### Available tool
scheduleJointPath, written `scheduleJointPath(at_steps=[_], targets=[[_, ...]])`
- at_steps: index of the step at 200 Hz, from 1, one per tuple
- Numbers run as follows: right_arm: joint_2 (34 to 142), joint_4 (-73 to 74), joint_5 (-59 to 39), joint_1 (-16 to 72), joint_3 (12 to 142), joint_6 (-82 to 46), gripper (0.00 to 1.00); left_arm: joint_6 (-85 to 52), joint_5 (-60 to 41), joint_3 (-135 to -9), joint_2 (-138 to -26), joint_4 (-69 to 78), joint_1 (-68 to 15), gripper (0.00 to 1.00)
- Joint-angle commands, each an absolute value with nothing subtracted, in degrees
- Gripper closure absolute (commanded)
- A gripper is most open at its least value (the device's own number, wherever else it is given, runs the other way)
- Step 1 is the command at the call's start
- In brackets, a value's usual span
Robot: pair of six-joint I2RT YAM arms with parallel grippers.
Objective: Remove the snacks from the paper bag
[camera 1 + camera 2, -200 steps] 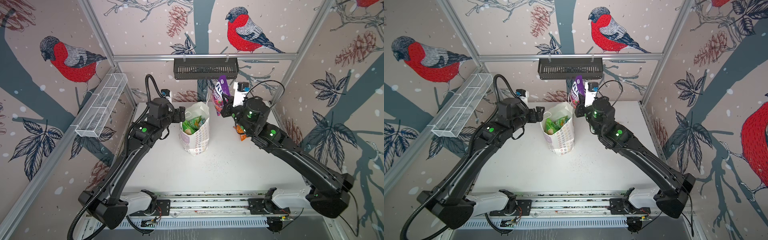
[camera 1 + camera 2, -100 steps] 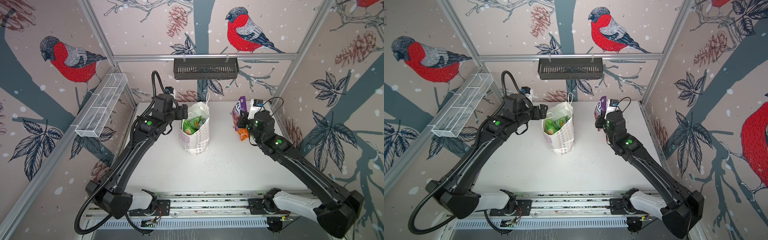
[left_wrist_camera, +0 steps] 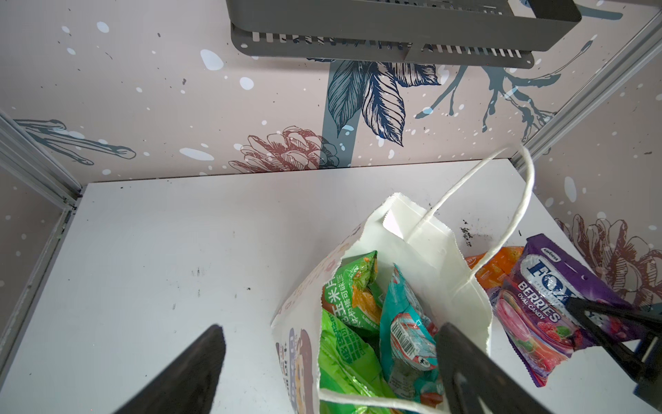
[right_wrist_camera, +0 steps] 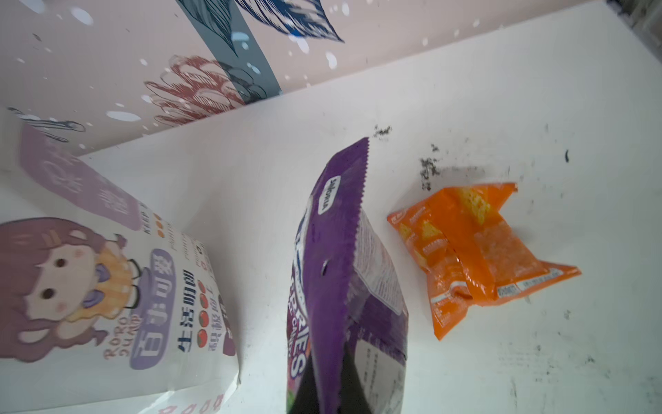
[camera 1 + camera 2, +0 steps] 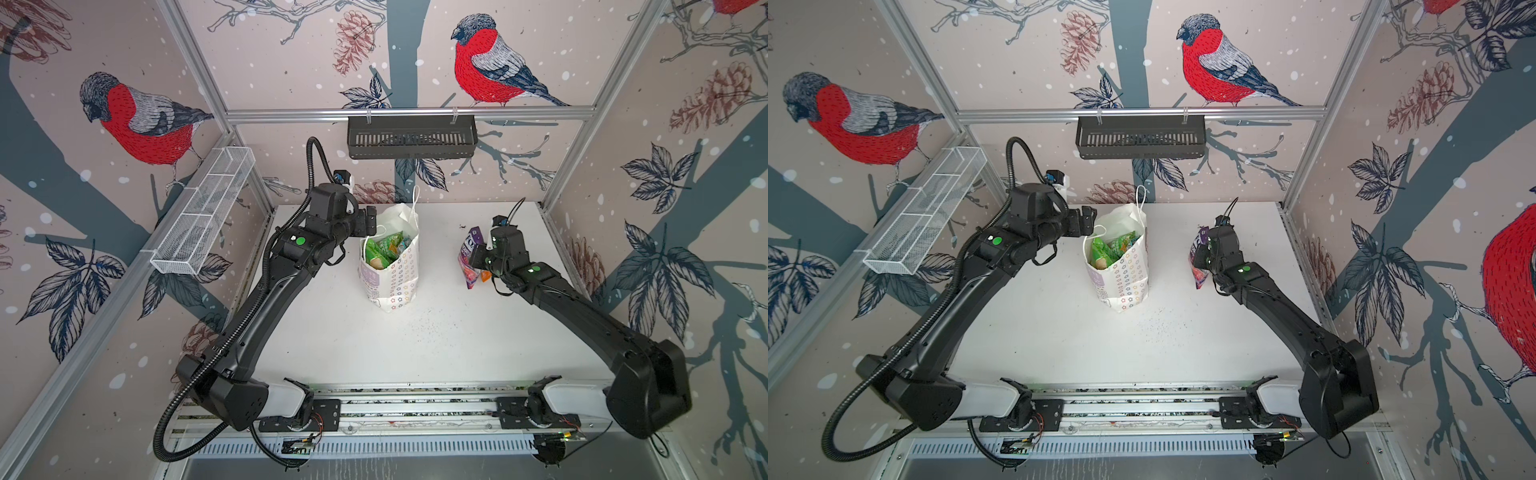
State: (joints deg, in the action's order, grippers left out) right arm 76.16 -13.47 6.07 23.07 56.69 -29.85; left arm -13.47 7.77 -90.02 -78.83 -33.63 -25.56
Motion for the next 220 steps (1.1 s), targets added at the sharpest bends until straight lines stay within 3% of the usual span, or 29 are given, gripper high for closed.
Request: scheduleJointPath(at_steps=[1,15,41,57,116,146,220], targets=[[78.5,-15.1,4.4,22.8,57.5,-31.2,1.0,-12.4,8.5,-90.1,-77.8,-31.2,-25.4,0.08],[79.8,-15.1,3.3,22.8,57.7,-31.1,0.85,-12.4,7.8,-89.8,-77.7,-30.8,-25.4,0.08],[78.8,-14.1,1.6,23.0,57.9,-31.1,0.29,-12.0,7.0,-89.8,-77.7,-30.3,-25.4,0.08],[77.8,-14.0,1.2,23.1,58.8,-31.0,0.14,-11.7,7.0,-90.5,-77.8,-30.0,-25.4,0.08],[77.7,-14.5,-2.3,30.5,70.3,-31.8,0.11,-11.5,6.9,-91.9,-76.7,-29.1,-25.4,0.08],[82.5,-15.1,-5.1,33.7,76.5,-33.6,0.1,-10.8,8.2,-91.4,-76.5,-28.8,-25.4,0.08],[94.1,-22.1,-0.9,37.8,86.7,-34.2,0.14,-9.1,9.9,-87.3,-73.4,-26.1,-25.4,0.08]])
